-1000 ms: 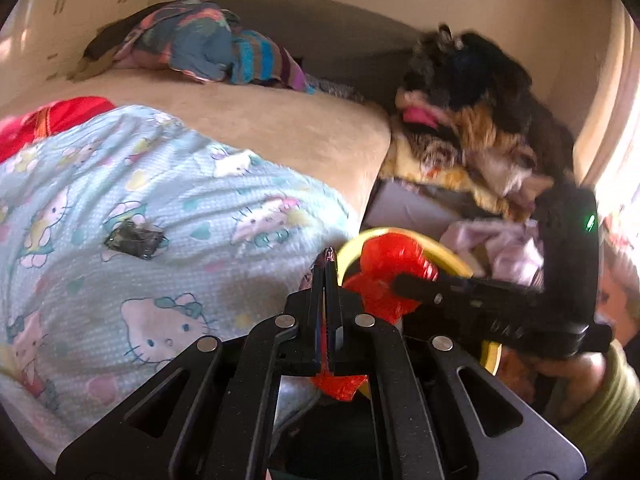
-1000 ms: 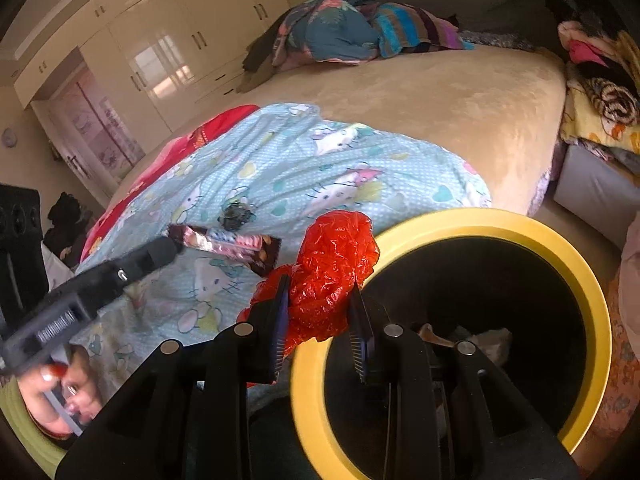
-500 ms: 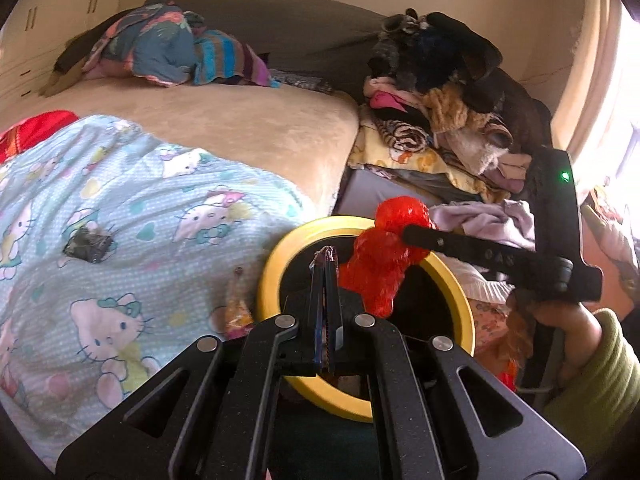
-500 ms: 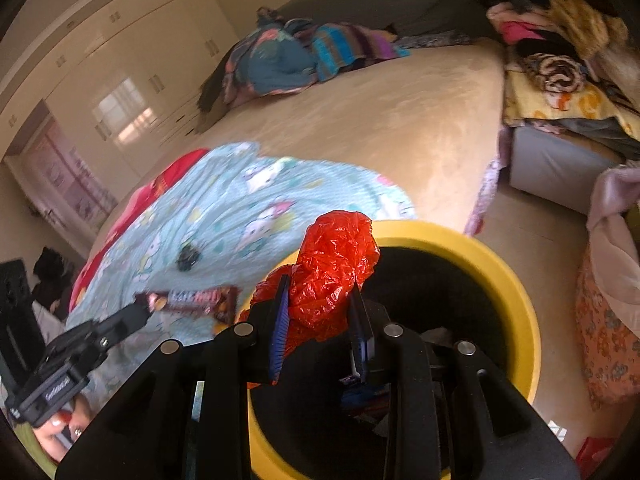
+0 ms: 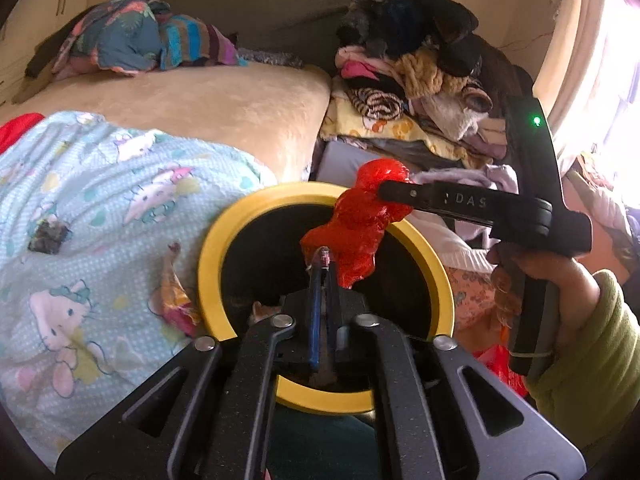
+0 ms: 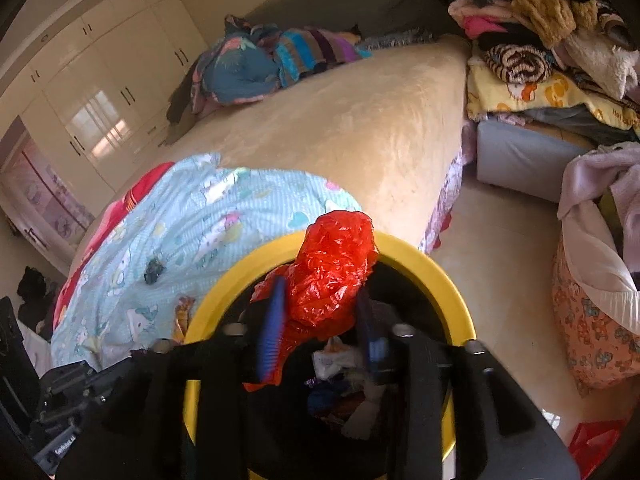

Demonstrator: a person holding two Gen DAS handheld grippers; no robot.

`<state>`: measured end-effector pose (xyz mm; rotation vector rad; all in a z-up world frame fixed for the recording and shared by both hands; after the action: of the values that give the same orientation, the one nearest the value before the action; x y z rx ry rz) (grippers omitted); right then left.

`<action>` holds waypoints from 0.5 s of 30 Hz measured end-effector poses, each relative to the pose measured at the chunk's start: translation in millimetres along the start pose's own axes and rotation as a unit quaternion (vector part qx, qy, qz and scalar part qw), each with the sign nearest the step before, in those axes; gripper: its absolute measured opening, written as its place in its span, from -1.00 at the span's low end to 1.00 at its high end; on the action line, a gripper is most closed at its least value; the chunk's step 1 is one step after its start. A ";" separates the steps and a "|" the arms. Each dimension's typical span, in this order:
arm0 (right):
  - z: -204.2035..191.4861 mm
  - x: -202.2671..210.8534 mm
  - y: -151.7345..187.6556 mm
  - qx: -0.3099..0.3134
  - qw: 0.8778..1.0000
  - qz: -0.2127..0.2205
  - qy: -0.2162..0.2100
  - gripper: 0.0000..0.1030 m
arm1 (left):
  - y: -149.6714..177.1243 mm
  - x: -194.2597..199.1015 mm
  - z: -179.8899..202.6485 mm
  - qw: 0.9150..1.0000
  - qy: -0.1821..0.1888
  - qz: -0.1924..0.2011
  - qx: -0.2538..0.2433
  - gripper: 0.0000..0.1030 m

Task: Collect trash
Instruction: 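Open both tools to drop the chocolate bar and red wrapper into the bin, then move both open tools back toward the green snack bag and small wrapper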

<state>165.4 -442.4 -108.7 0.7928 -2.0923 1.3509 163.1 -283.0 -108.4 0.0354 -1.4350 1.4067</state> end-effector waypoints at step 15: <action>-16.5 17.6 -13.9 0.016 0.998 0.052 0.010 0.52 | -12.6 41.6 -30.7 0.995 -0.058 0.067 0.041 0.79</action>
<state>164.9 -435.1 -81.8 0.6898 -2.1257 1.4449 172.9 -238.8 -80.3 0.0753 -1.4960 1.5969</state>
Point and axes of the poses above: each gripper's, at about its wrist camera, not at the fingertips, and x roughly against the way its jaws point, z to its right, y to its underside, the point moved 9 cm from there along -x, roughly the way its jaws point, and after that the axes turned 2 degrees about x, right-handed, at the moved point
